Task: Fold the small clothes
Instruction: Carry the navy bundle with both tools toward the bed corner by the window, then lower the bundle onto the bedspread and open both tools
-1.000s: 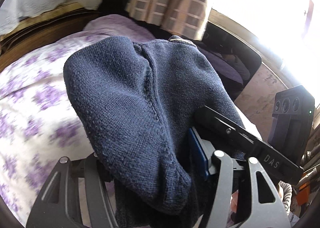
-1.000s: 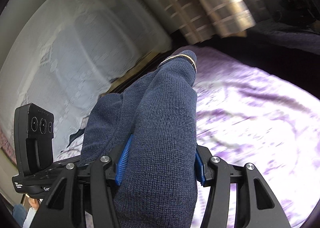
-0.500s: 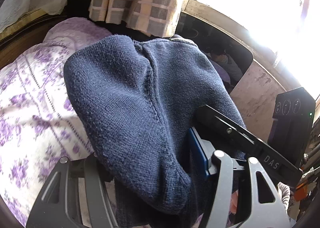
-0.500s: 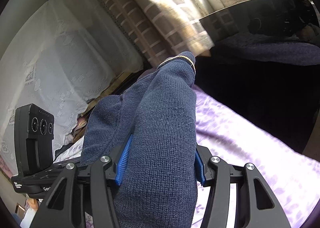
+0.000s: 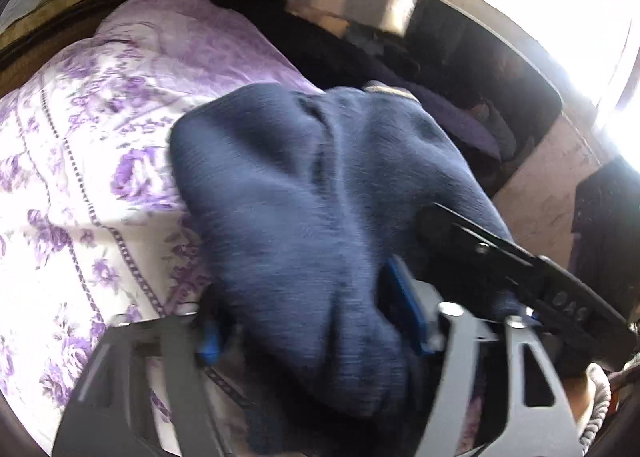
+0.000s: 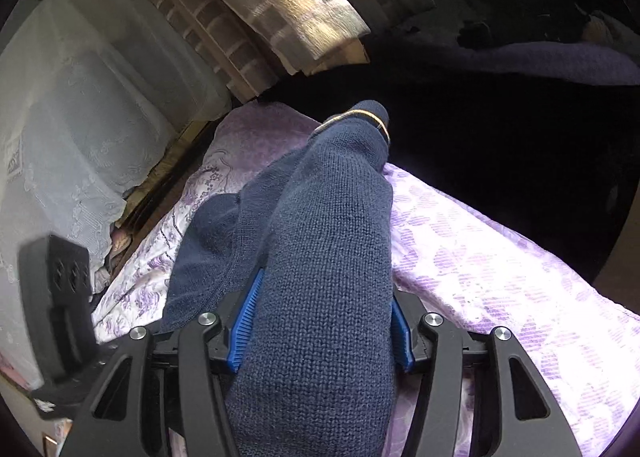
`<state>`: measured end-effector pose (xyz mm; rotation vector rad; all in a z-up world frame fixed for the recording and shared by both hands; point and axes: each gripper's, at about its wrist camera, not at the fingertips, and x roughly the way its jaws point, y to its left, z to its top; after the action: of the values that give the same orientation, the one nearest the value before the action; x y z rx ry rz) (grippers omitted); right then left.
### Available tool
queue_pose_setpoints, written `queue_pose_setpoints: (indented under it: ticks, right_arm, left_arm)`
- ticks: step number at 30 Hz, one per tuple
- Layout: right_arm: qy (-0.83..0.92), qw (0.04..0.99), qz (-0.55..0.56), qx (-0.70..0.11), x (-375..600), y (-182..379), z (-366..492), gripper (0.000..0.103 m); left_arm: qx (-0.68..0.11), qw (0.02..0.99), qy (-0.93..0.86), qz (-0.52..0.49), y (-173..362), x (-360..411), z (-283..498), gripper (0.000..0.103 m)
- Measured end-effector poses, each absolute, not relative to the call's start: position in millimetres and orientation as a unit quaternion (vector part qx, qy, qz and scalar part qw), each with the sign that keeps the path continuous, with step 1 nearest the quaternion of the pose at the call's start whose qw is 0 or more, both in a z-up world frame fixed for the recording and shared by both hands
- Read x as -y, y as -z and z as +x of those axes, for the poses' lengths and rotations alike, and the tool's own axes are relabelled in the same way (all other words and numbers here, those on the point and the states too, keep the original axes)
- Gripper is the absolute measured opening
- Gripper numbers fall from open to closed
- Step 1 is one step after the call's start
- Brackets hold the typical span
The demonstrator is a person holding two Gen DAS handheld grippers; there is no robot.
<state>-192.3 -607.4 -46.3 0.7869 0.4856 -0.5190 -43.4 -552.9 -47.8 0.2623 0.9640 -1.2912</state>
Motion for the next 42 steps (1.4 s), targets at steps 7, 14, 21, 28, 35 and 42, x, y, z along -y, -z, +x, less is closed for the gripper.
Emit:
queue_pose_setpoints:
  ticks: [7, 14, 21, 28, 35, 42]
  right_arm:
    - [0.253, 0.864, 0.368, -0.233, 601.6, 48.2, -193.2, 0.06]
    - [0.26, 0.868, 0.37, -0.206, 606.8, 44.4, -195.8, 0.065]
    - [0.297, 0.874, 0.351, -0.154, 583.8, 33.6, -226.5, 0.076]
    - [0.335, 0.868, 0.332, -0.155, 557.5, 30.5, -239.4, 0.078]
    - [0.361, 0.875, 0.269, -0.18, 549.4, 18.1, -229.8, 0.081]
    - [0.363, 0.869, 0.29, -0.169, 560.1, 24.2, -232.3, 0.081]
  left_arm:
    - [-0.415, 0.714, 0.548, 0.131, 52.1, 550.5, -44.5, 0.096]
    - [-0.411, 0.733, 0.529, 0.117, 53.3, 530.5, -41.4, 0.099]
    - [-0.38, 0.762, 0.511, 0.112, 43.2, 490.3, -53.1, 0.099]
    - [-0.349, 0.784, 0.499, 0.124, 36.8, 453.3, -68.7, 0.099]
    - [-0.335, 0.799, 0.478, 0.144, 30.6, 436.7, -78.6, 0.099]
    - [-0.305, 0.815, 0.463, 0.167, 28.0, 421.8, -92.1, 0.099]
